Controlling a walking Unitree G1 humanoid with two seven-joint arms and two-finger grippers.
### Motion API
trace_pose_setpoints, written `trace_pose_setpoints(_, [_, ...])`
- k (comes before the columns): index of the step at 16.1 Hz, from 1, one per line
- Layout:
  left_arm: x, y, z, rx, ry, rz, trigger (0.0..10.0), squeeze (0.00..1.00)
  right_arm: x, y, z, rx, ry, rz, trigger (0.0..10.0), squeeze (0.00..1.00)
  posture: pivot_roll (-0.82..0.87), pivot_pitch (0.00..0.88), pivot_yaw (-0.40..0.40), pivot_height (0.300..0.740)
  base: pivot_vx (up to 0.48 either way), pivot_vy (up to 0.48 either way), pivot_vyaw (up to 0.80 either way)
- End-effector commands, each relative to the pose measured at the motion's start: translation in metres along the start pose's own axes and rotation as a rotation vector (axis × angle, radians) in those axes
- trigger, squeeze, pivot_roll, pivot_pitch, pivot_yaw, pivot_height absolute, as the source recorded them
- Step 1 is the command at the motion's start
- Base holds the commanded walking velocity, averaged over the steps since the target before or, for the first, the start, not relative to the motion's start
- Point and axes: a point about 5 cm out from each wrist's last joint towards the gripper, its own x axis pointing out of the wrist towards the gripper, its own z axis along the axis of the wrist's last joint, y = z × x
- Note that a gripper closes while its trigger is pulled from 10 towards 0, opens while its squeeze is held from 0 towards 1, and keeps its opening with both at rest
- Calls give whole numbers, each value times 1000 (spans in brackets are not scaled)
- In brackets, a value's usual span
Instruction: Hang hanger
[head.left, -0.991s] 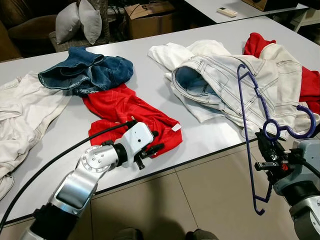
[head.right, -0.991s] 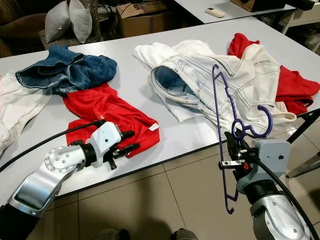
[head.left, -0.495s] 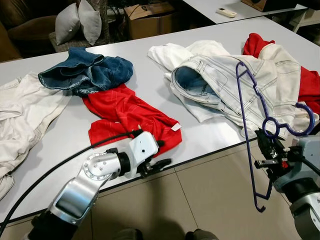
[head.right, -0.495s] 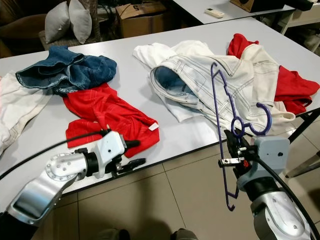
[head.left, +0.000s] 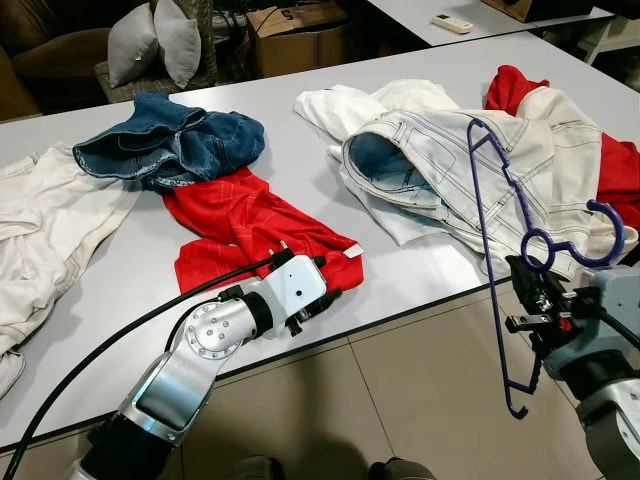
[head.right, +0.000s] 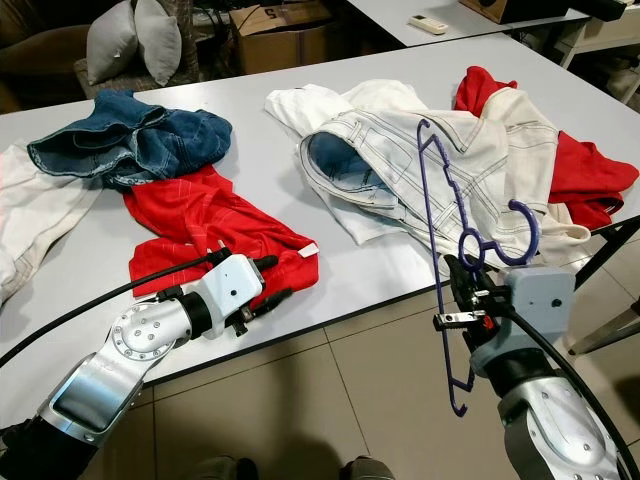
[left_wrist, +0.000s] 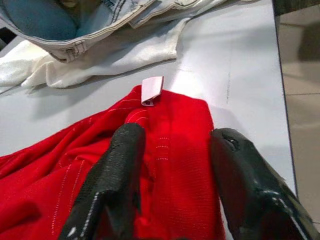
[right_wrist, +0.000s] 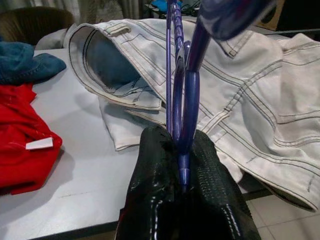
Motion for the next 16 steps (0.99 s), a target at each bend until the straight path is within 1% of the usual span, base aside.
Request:
trace_pose_setpoints(1, [-3, 4, -3, -5, 5, 26, 0, 0, 1, 2, 1, -4, 1, 18, 10000, 0, -113, 82, 14, 740, 0, 0, 0])
trace_pose_setpoints(4, [-4, 3, -5, 4, 14, 18, 0, 0, 6, 2, 3, -7, -4, 35, 10000, 0, -95, 89, 4, 740, 0, 0, 0])
trace_pose_setpoints(7, [-9, 1, -9, 9, 36, 11, 0, 0, 9, 4, 1, -5, 3, 53, 10000, 0, -86, 95, -11, 740, 0, 0, 0])
trace_pose_setpoints(11, [-9, 5, -11, 20, 48, 32, 0, 0, 11, 5, 2, -6, 1, 65, 10000, 0, -86, 95, -12, 740, 0, 0, 0])
trace_pose_setpoints(14, [-10, 6, -11, 20, 50, 38, 0, 0, 10, 5, 1, -6, 2, 65, 10000, 0, -88, 93, -5, 740, 0, 0, 0])
trace_pose_setpoints(16, [-9, 11, -9, 11, 45, 46, 0, 0, 10, 5, 1, -4, 3, 63, 10000, 0, -88, 90, 0, 740, 0, 0, 0])
